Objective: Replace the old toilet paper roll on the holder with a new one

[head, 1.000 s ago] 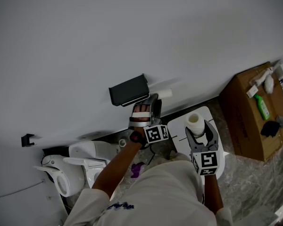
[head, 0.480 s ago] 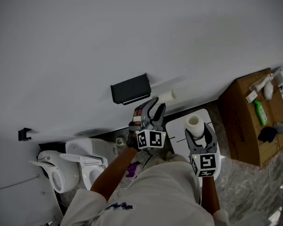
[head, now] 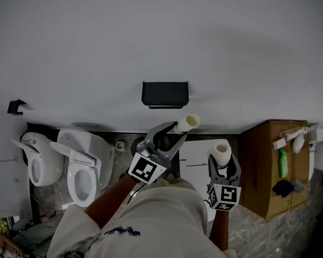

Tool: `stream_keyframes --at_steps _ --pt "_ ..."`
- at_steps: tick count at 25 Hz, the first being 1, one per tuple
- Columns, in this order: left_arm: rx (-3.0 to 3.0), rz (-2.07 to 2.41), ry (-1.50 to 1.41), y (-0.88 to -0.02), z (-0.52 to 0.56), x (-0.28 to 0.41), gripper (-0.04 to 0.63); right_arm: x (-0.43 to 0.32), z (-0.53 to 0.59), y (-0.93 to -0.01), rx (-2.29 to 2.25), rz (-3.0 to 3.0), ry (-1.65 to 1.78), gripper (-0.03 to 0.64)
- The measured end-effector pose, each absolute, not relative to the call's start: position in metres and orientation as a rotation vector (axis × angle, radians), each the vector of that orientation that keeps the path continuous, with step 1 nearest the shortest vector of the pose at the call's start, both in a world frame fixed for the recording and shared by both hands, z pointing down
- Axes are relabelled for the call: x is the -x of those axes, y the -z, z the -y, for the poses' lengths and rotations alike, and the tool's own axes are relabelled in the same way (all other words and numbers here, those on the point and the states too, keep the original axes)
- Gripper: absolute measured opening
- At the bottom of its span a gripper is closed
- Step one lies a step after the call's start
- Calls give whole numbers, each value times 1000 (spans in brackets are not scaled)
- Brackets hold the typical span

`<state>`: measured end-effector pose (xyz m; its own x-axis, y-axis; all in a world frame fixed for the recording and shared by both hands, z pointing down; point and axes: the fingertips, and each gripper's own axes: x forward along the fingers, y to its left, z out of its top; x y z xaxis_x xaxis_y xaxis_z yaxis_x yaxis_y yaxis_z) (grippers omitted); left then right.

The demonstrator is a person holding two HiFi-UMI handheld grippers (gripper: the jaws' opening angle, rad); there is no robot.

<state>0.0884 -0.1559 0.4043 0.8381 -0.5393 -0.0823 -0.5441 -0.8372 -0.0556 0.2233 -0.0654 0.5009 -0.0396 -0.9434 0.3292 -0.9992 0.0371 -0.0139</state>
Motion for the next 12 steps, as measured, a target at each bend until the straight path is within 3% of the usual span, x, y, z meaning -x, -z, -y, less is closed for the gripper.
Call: stream_keyframes --at_steps 12 --pt "2897 -1207 -335 -370 152 12 156 -224 121 -501 -1752 2078 -178 298"
